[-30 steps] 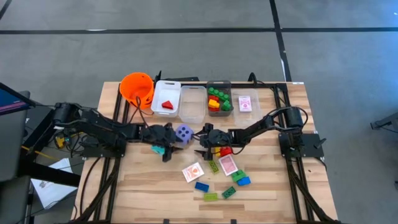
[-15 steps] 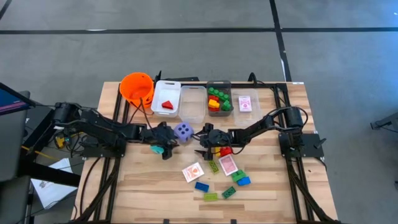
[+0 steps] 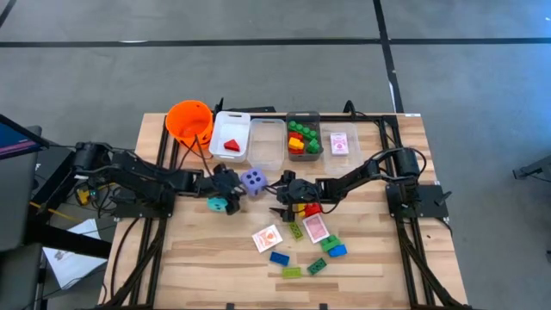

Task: Pick & Place Toys
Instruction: Put the large violet dice into the left transparent bin

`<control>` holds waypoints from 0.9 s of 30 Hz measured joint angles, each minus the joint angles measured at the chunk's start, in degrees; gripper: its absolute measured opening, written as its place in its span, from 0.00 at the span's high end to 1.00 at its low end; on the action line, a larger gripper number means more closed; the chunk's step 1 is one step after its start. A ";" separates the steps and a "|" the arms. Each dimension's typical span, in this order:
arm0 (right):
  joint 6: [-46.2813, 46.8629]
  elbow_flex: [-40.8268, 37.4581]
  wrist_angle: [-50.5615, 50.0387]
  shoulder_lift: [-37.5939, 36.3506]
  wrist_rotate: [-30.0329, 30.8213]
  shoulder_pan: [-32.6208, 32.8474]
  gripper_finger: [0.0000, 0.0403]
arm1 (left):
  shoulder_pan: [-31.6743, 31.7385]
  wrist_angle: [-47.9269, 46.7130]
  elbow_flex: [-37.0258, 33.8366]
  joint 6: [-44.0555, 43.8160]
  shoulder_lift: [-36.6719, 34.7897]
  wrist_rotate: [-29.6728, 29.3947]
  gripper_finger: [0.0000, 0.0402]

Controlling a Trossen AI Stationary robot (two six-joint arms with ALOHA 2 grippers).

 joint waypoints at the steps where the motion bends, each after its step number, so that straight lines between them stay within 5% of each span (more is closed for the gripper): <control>1: 0.00 0.00 0.00 0.00 -0.02 0.00 0.02 | 0.54 -0.24 -0.05 -0.15 0.02 -0.78 0.55; 11: 0.00 0.00 0.00 0.00 0.07 0.00 0.02 | 4.66 -0.59 -0.24 0.08 0.12 -7.64 0.55; 18: 0.01 0.00 -1.01 0.00 8.23 0.07 0.02 | 4.29 -1.52 -0.24 1.30 -0.19 -7.60 0.55; 27: 0.87 0.00 -1.33 0.00 13.03 0.04 0.02 | 4.09 -0.98 -0.24 2.76 -9.64 -7.62 0.55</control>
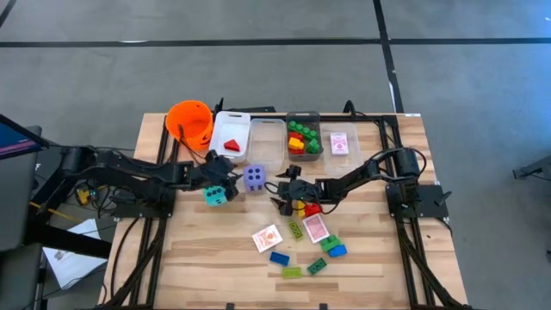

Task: Pick & Place Toys
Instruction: Put the large violet dice into the left transparent bin

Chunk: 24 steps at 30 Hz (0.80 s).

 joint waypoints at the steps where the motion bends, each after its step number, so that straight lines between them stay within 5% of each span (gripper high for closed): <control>1: 0.00 0.00 0.00 0.00 0.00 0.00 0.02 | -0.31 0.68 0.03 -0.03 -1.47 0.02 0.55; 10: 0.04 0.00 0.90 0.00 1.68 0.02 0.02 | 0.52 10.63 0.11 0.00 -4.66 0.13 0.55; 24: -0.90 0.00 0.05 -1.66 5.89 0.79 0.02 | 8.20 26.43 0.13 -2.77 11.01 13.32 0.55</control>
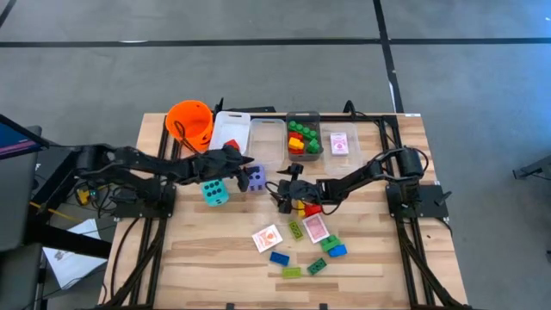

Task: Pick & Place Toys
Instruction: Put the large violet dice into the left transparent bin

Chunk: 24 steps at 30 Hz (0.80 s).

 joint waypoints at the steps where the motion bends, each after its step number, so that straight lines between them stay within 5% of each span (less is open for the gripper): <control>1: -0.03 0.00 -0.09 0.00 0.02 0.00 0.02 | 0.20 0.86 0.00 0.01 0.99 0.32 0.55; 24: 0.02 0.00 -0.07 0.09 -0.03 0.00 0.02 | -5.73 4.08 0.24 0.23 10.99 -0.39 0.55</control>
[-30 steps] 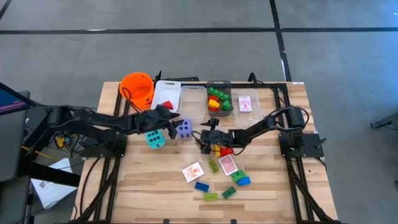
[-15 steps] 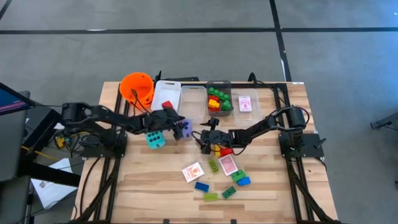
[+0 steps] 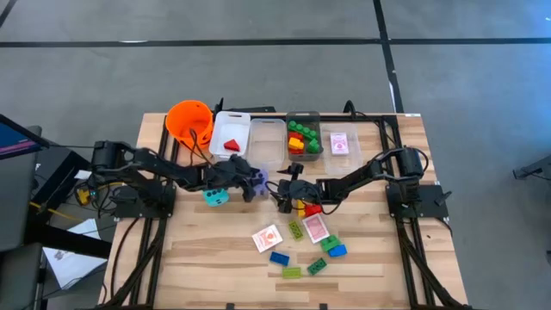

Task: Pick & Place Toys
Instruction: Put the large violet dice into the left transparent bin

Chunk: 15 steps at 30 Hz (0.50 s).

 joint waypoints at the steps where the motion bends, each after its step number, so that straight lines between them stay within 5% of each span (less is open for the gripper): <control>1: -0.02 0.00 0.00 0.02 0.00 0.00 0.02 | -0.40 0.00 -0.02 -0.02 0.02 0.18 0.55; 15: 0.52 0.00 -2.38 0.02 -4.55 0.82 0.02 | -5.68 0.04 -0.15 -0.53 0.11 0.96 0.55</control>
